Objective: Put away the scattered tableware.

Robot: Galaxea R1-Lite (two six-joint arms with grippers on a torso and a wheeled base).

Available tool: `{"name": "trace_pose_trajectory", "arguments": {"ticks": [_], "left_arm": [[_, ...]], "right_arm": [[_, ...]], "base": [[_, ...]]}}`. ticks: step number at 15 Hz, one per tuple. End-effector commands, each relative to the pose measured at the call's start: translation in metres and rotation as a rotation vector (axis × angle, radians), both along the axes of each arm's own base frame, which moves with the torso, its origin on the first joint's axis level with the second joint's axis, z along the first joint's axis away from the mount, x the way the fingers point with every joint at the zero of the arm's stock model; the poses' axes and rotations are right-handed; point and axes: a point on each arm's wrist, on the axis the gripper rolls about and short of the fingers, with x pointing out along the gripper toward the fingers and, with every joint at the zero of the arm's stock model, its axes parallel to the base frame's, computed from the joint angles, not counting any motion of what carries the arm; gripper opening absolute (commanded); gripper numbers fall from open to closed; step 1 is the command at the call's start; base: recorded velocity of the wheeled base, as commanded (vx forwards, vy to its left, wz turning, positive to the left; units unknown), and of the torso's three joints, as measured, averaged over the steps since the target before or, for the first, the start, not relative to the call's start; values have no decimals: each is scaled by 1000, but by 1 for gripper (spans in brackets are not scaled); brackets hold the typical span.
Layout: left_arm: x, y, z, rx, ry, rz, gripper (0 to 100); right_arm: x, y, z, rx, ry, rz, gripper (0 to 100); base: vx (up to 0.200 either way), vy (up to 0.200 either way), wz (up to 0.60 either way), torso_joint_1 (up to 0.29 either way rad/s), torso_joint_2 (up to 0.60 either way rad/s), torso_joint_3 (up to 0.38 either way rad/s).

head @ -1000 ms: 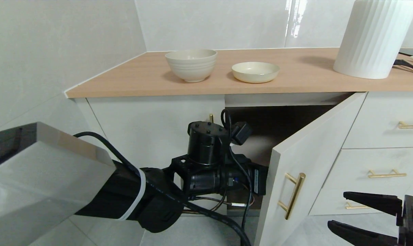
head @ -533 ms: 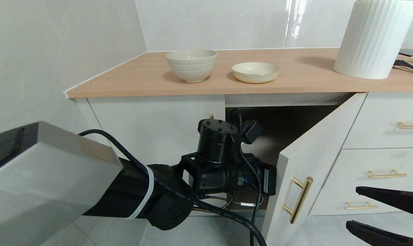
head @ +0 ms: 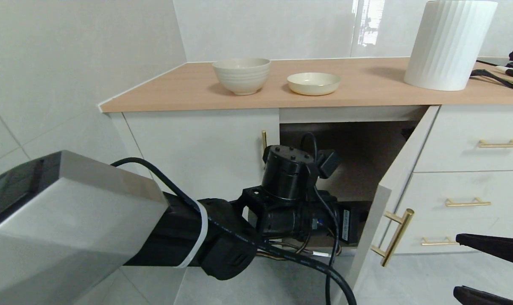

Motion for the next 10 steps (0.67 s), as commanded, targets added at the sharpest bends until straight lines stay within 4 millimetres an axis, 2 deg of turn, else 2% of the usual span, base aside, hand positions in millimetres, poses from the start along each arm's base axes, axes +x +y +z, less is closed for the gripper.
{"name": "trace_pose_trajectory", "arguments": {"ticks": [1,2,4,6,7,10], "left_arm": [[0,-21,-3,-7,-7,-31,0],[-2,-31,-3,-9,-9,-46,0],[-19,-72,2,-12,-10,-127,0],[-40,-92,2,-9,-19,-158,0],[-43,-93,1,-3,-24,-140,0],[-43,-63,20,8,-37,-64,0]], "right_arm": [[-8,-4,5,34,-33,48,100],[-11,-6,7,46,-41,78,100],[-21,-10,10,82,-67,191,100],[-24,-12,11,87,-67,220,100],[-24,-12,12,89,-69,222,100],[-21,-10,12,83,-58,220,100]], "base": [[0,0,0,0,0,0],[0,0,0,0,0,0],[0,0,0,0,0,0],[0,0,0,0,0,0],[0,0,0,0,0,0],[0,0,0,0,0,0]]}}
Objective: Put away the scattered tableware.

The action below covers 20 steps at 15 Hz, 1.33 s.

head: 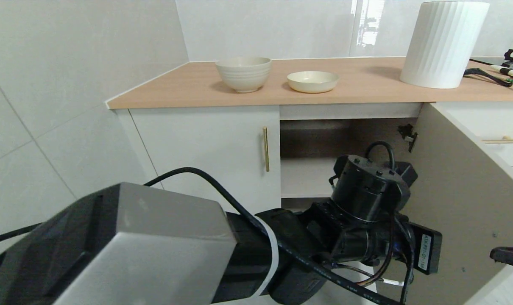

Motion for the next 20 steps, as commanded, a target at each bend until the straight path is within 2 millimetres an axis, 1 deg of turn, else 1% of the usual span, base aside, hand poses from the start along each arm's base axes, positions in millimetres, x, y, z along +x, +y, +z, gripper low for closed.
{"name": "trace_pose_trajectory", "arguments": {"ticks": [1,2,3,5,6,7,8,10,11,12,13,15,16,17,20], "left_arm": [[0,41,27,-8,-9,50,0],[-2,65,33,8,-14,75,0],[-4,98,36,34,-16,111,0],[-7,158,43,65,-53,198,0],[-11,180,47,73,-69,230,0],[-17,209,51,72,-89,280,0],[-25,238,57,64,-105,342,0],[-39,276,62,47,-125,435,0],[-45,288,61,44,-130,469,0],[-50,298,60,42,-133,499,0],[-54,306,60,39,-138,524,0],[-54,310,61,36,-141,537,0],[-52,309,62,35,-145,536,100],[-51,308,63,33,-145,538,100],[-46,315,67,25,-160,580,100]], "right_arm": [[11,7,2,-22,30,-35,100],[21,11,3,-39,48,-94,100],[30,16,6,-57,59,-167,100],[49,29,14,-75,85,-198,100],[55,33,13,-85,118,-205,100],[67,41,14,-98,144,-212,100],[87,44,15,-114,158,-261,100],[108,51,21,-115,149,-287,100],[113,51,21,-119,154,-299,100],[118,53,20,-125,165,-304,100],[118,52,18,-140,181,-313,100],[113,49,20,-153,193,-332,100],[112,48,24,-147,182,-348,100],[112,47,26,-142,177,-364,100],[114,46,23,-175,190,-451,100]], "base": [[0,0,0,0,0,0],[0,0,0,0,0,0],[0,0,0,0,0,0],[0,0,0,0,0,0],[0,0,0,0,0,0],[0,0,0,0,0,0],[0,0,0,0,0,0],[0,0,0,0,0,0],[0,0,0,0,0,0],[0,0,0,0,0,0],[0,0,0,0,0,0],[0,0,0,0,0,0],[0,0,0,0,0,0],[0,0,0,0,0,0],[0,0,0,0,0,0]]}}
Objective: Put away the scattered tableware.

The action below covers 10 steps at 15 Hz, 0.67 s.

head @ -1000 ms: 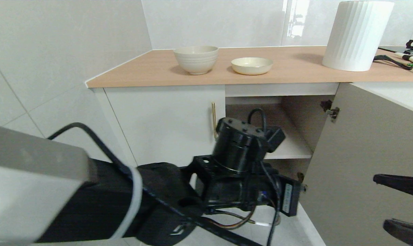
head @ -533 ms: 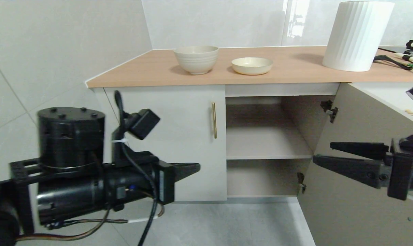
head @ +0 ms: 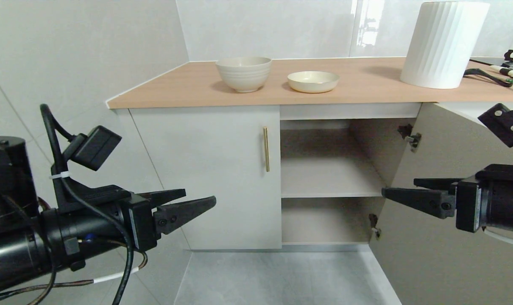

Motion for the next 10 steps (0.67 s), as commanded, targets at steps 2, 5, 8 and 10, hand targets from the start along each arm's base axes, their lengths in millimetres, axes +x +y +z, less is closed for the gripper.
{"name": "trace_pose_trajectory", "arguments": {"ticks": [2,5,8,10], "left_arm": [[2,5,3,-5,-9,29,100],[2,6,3,-1,-7,28,100],[0,10,6,0,-12,41,100],[2,14,9,3,-5,67,100]], "right_arm": [[2,1,0,-11,2,-30,100],[1,0,1,-10,0,-30,100],[0,-1,1,-8,-3,-28,100],[-1,-1,0,-9,-3,-26,100]], "base": [[0,0,0,0,0,0],[0,0,0,0,0,0],[67,0,0,-1,-1,1],[200,0,0,-2,-5,2]]}}
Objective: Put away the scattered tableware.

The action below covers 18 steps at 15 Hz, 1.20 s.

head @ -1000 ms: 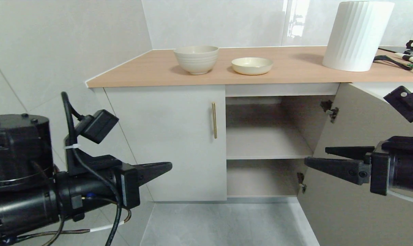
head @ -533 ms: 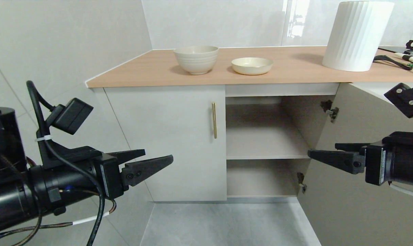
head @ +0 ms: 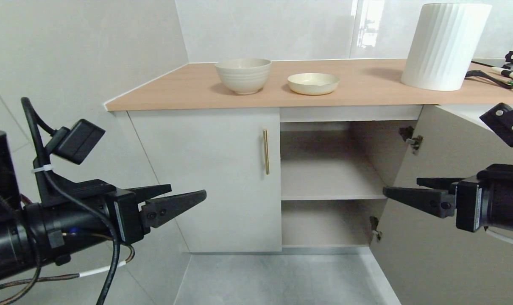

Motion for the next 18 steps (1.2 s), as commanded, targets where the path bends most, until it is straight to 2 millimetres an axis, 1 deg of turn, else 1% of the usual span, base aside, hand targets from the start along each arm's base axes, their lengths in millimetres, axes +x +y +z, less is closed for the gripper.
{"name": "trace_pose_trajectory", "arguments": {"ticks": [1,7,10,11,15,18], "left_arm": [[4,7,4,-4,-5,43,100],[5,8,5,-4,-6,49,100],[4,8,5,-8,-5,36,100],[3,8,6,-12,-8,24,100],[-2,10,11,-22,-32,21,100],[-1,10,10,-21,-28,20,100]], "right_arm": [[-1,0,0,0,-1,1,100],[-1,0,-2,3,0,5,100],[0,0,-2,11,-9,4,100],[-1,0,-5,7,-4,5,100],[0,0,-11,38,-68,4,100],[1,1,-13,58,-107,10,100]], "base": [[200,0,0,7,-7,7],[200,0,0,2,4,2],[0,0,0,0,0,0],[0,0,0,0,0,0],[0,0,0,0,0,0],[0,0,0,0,0,0]]}}
